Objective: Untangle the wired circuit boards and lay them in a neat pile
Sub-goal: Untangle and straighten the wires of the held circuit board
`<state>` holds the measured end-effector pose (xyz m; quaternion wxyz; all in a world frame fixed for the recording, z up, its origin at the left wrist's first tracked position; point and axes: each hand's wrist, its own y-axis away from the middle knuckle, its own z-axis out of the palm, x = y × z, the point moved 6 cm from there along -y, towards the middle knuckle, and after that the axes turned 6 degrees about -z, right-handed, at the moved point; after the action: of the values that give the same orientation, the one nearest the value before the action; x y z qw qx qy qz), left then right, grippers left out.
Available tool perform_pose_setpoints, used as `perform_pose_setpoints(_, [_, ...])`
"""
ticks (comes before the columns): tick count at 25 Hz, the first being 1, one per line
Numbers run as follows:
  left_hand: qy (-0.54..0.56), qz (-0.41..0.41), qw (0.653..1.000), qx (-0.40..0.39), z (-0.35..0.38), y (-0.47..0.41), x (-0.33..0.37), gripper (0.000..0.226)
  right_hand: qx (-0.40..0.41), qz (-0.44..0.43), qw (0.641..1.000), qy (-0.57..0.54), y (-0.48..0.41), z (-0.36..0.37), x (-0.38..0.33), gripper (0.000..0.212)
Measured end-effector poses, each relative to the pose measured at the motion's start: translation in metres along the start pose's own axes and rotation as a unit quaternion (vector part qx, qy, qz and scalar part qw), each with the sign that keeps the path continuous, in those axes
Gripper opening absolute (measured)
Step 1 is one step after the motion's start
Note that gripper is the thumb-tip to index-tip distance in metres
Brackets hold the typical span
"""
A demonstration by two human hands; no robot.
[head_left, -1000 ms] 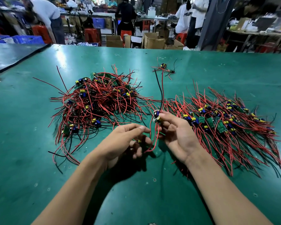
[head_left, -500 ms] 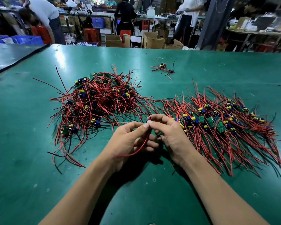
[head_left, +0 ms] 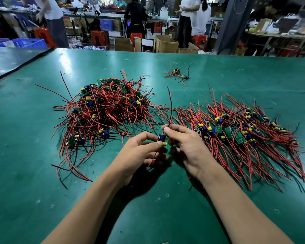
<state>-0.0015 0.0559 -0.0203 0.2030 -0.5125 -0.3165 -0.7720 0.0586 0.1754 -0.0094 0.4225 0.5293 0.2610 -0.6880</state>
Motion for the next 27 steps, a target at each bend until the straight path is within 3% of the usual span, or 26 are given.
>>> perform_pose_setpoints(5, [0.044,-0.024,0.996,-0.070,0.009,0.004,0.000,0.017,-0.007,0.011,1.000,-0.015,-0.001,-0.004,-0.002,0.012])
perform_pose_setpoints(8, [0.029,0.005,0.999,-0.044,0.009,0.002,0.001,0.021,-0.023,0.022,0.999,-0.028,0.000,-0.001,-0.001,0.023])
perform_pose_setpoints(13, [-0.021,0.027,0.999,0.001,0.003,0.003,0.005,0.007,-0.063,0.019,0.998,-0.005,0.000,0.006,0.005,0.014])
perform_pose_setpoints(19, [-0.019,0.032,0.999,0.013,0.004,0.004,0.005,0.023,-0.150,0.033,0.988,0.005,0.005,0.013,0.005,0.020])
perform_pose_setpoints(23, [-0.023,0.024,0.999,-0.027,0.011,0.005,0.003,0.016,-0.147,0.021,0.989,0.016,0.001,0.008,0.005,0.023])
perform_pose_setpoints(27, [-0.037,0.039,0.998,-0.013,0.014,0.003,0.000,0.027,-0.122,0.019,0.992,0.005,0.000,0.008,0.007,0.024])
